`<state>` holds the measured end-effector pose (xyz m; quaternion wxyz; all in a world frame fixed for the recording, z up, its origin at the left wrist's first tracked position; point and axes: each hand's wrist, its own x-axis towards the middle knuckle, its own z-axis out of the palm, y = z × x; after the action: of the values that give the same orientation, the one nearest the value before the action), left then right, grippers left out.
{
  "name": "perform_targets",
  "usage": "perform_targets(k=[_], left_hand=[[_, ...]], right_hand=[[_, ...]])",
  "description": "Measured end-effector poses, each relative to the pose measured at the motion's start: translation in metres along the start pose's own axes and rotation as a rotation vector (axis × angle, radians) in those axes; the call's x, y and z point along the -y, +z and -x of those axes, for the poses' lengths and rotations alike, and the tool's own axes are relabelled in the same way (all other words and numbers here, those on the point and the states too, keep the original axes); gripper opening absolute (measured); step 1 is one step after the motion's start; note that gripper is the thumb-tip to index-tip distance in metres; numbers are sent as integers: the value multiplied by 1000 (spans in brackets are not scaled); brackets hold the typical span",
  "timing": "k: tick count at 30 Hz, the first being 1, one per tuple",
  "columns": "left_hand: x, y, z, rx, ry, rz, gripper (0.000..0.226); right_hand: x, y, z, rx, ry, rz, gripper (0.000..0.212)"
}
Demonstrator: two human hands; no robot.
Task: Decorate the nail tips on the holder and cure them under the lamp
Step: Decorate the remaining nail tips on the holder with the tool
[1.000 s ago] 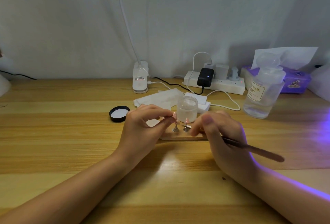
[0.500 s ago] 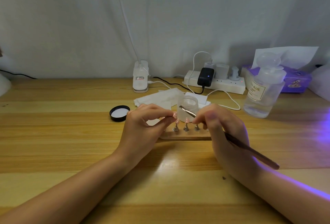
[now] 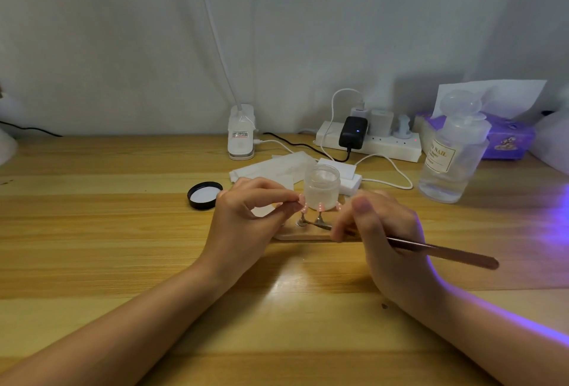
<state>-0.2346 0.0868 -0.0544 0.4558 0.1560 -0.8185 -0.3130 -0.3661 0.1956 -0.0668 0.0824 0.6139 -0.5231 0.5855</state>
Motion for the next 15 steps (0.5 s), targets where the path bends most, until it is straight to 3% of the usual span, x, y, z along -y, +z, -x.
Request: perform_targets(k=[5, 11, 15], left_hand=[[-2, 0, 0, 11, -4, 1, 17], [-1, -1, 0, 11, -14, 5, 18], [0, 1, 0, -9, -6, 0, 14]], right_hand=[[3, 1, -5, 18, -36, 42, 37], [1, -1, -2, -44, 19, 18, 46], [3, 2, -6, 18, -37, 71, 44]])
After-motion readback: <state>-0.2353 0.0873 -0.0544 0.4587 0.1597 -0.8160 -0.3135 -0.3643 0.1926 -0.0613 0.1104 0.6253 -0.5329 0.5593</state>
